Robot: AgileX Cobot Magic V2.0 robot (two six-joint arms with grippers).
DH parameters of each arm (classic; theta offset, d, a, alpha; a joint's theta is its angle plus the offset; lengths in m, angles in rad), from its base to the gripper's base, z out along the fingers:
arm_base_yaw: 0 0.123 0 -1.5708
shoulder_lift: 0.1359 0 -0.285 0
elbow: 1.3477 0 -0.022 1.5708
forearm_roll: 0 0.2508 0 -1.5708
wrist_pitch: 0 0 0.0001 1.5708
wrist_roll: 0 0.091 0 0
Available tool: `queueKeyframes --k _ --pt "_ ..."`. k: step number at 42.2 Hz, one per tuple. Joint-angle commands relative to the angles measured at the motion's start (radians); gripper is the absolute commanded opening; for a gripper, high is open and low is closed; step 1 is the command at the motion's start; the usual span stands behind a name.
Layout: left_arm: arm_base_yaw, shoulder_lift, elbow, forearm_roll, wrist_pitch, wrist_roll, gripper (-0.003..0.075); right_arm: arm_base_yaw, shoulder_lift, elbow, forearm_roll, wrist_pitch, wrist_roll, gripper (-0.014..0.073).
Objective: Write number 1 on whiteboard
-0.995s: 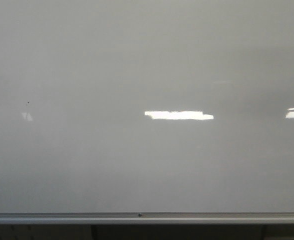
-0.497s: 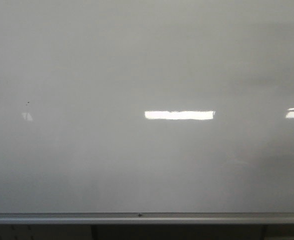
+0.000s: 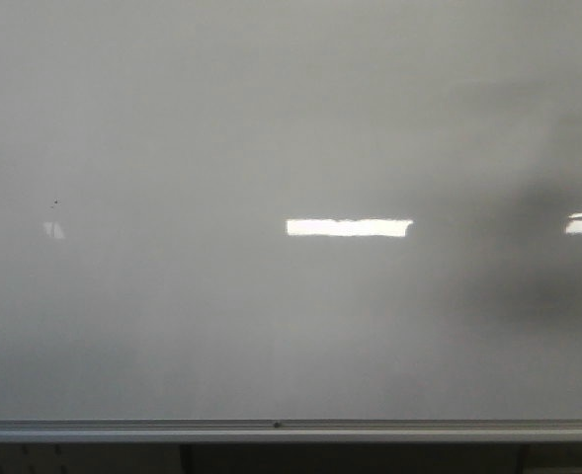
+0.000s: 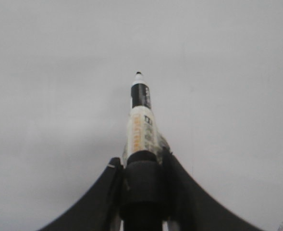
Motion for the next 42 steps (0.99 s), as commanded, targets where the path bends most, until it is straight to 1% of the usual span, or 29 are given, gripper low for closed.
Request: queueKeyframes --k 1,10,14,17,24,28,35,42 --pt "0.004 -0.010 -0.023 -0.014 -0.059 -0.009 0.0599 -0.006 -0.010 -0.038 -0.011 -0.142 -0.003 -0.0088" --pt "0.004 -0.010 -0.023 -0.014 -0.059 -0.009 0.0599 -0.006 0.015 -0.038 -0.011 -0.291 -0.003 -0.0088" --pt "0.004 -0.010 -0.023 -0.014 -0.059 -0.009 0.0599 -0.006 0.045 -0.038 -0.011 -0.296 -0.003 -0.0088" --pt "0.004 -0.010 -0.023 -0.014 -0.059 -0.009 0.0599 -0.006 0.070 -0.038 -0.011 -0.252 -0.003 -0.0088" --pt "0.004 -0.010 -0.023 -0.014 -0.059 -0.009 0.0599 -0.006 0.127 -0.035 -0.005 -0.014 -0.004 -0.0088" --pt "0.004 -0.010 -0.023 -0.014 -0.059 -0.009 0.0599 -0.006 0.188 -0.034 -0.005 0.087 -0.021 -0.0088" --pt "0.004 -0.010 -0.023 -0.014 -0.059 -0.009 0.0599 -0.006 0.198 -0.036 -0.005 0.130 -0.021 -0.0088" --pt "0.004 -0.010 -0.023 -0.014 -0.059 -0.009 0.0599 -0.006 0.125 -0.036 -0.005 0.137 -0.021 -0.0088"
